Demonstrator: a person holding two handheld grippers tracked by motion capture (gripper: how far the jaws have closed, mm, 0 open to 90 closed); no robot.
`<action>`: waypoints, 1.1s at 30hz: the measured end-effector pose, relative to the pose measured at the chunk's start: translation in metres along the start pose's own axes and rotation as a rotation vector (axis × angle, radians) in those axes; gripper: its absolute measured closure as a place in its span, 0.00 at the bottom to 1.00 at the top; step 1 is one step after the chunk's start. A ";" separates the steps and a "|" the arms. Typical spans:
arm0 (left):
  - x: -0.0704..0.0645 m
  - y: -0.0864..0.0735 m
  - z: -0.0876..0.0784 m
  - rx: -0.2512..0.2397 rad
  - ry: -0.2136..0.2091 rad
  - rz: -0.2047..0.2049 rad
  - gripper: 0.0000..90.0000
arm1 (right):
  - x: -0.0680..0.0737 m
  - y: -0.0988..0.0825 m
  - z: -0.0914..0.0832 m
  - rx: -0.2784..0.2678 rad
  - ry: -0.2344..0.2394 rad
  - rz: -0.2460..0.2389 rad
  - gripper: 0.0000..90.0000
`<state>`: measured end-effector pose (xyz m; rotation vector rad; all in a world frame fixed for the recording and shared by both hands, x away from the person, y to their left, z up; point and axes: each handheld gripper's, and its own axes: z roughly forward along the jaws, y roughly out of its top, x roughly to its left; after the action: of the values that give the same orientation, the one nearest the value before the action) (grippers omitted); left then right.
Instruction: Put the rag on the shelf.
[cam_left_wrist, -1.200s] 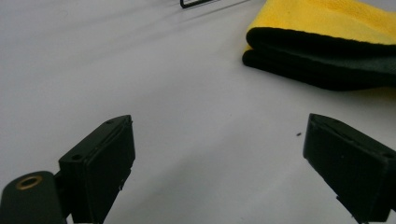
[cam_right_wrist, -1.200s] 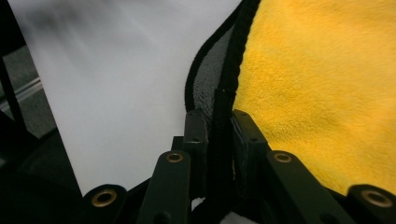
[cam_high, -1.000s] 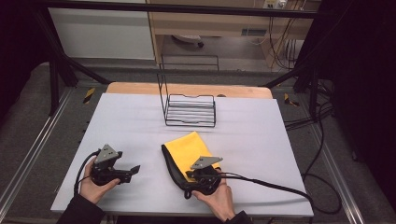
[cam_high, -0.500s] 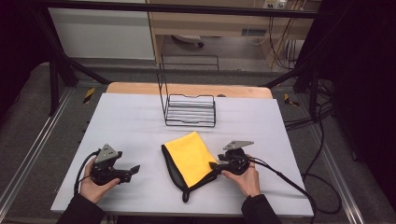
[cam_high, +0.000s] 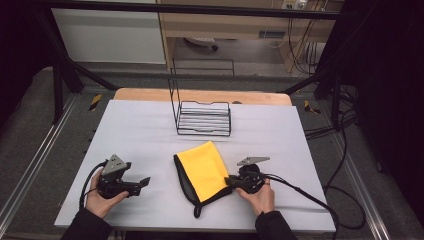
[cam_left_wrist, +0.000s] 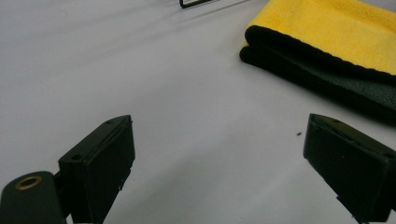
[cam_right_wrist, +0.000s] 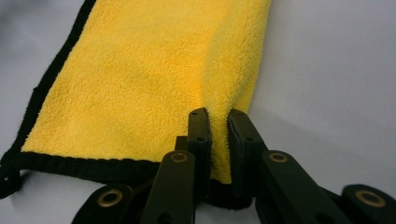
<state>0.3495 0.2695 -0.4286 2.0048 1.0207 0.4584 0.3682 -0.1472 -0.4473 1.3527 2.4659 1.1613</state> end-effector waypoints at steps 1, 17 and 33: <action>0.000 0.000 0.000 -0.001 0.001 0.000 0.10 | 0.003 -0.001 -0.001 0.001 -0.005 0.011 0.91; -0.002 0.001 0.001 0.007 -0.013 0.006 0.10 | 0.045 -0.038 -0.021 -0.047 -0.066 0.139 0.87; -0.014 0.025 0.010 0.019 -0.033 0.015 0.07 | -0.007 -0.008 -0.031 -0.179 -0.016 -0.044 0.22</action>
<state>0.3595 0.2445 -0.4137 2.0312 0.9934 0.4235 0.3542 -0.1721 -0.4325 1.2474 2.3043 1.3189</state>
